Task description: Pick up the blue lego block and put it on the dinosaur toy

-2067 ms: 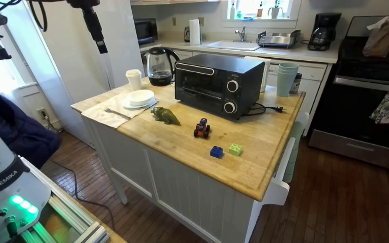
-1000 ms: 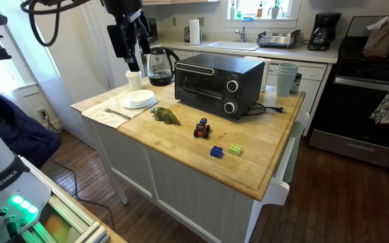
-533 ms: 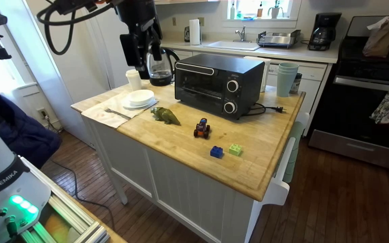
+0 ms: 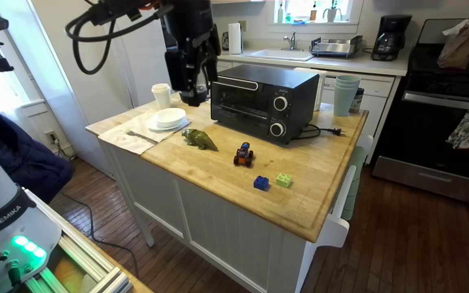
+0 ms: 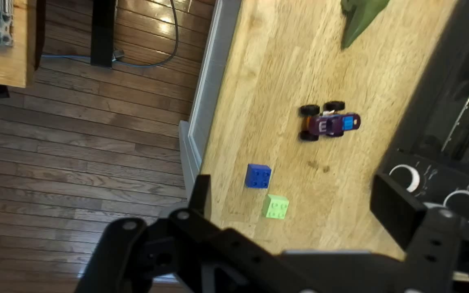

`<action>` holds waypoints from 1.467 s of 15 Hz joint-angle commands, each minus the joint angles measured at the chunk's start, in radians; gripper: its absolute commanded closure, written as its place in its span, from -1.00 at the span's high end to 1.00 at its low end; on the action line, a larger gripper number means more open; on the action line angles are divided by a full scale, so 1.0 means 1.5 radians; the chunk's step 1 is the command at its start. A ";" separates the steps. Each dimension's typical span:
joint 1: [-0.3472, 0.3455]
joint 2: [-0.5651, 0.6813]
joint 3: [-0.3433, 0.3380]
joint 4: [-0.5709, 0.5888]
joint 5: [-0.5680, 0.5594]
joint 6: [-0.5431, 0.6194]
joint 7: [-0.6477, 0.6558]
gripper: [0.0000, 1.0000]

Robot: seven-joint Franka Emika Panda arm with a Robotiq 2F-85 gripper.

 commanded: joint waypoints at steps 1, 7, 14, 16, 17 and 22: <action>0.002 0.128 -0.038 0.084 0.027 0.032 0.028 1.00; 0.025 0.280 -0.074 0.155 0.096 0.086 0.063 1.00; 0.036 0.408 -0.088 0.214 0.134 0.060 0.043 1.00; 0.037 0.435 -0.088 0.223 0.133 0.059 0.038 1.00; 0.037 0.448 -0.087 0.225 0.135 0.059 0.034 1.00; 0.043 0.455 -0.093 0.213 0.123 0.072 0.036 1.00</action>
